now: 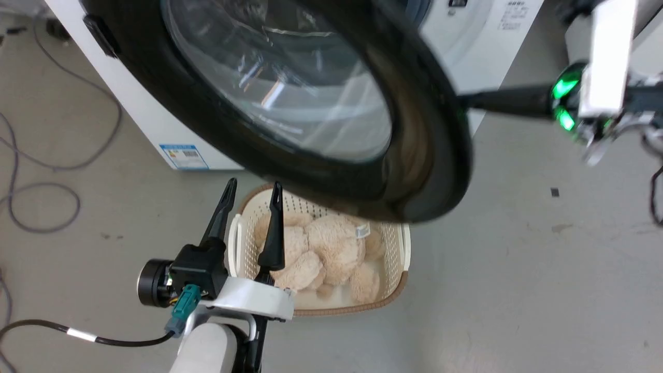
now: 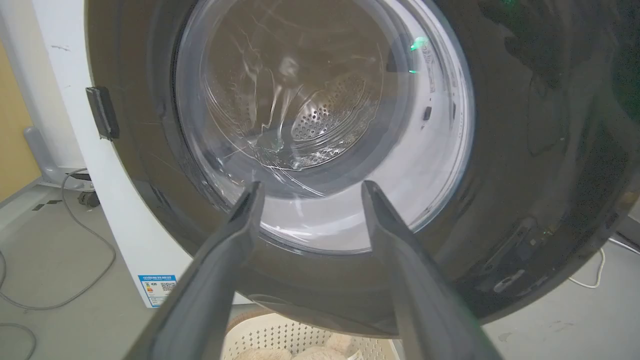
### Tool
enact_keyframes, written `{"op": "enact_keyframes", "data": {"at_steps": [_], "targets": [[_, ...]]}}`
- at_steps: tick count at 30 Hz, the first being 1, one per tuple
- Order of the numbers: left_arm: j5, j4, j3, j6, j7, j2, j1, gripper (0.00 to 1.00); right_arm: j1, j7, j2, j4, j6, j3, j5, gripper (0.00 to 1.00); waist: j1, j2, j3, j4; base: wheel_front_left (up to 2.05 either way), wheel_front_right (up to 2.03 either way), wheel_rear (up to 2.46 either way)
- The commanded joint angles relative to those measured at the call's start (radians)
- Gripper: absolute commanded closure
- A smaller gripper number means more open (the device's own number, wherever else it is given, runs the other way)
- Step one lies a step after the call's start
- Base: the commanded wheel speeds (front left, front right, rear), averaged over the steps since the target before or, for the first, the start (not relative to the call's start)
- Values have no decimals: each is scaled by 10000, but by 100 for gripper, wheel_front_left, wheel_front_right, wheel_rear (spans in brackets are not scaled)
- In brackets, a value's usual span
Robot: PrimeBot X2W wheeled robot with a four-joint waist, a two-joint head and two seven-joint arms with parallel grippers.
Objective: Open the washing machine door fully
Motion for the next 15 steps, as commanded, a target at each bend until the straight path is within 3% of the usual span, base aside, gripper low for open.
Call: {"op": "enact_keyframes", "data": {"at_steps": [1,15], "targets": [[-4,41,61,-47,-55,24,134,0,246,-52,-19,-171,10,68,99,100,0,-1,-160,15,0,0,0],[103,334,440,-231,-55,24,1087,0,1620,-1159,107,-2268,10,1505,768,100,0,-1,-1242,277,0,0,0]]}}
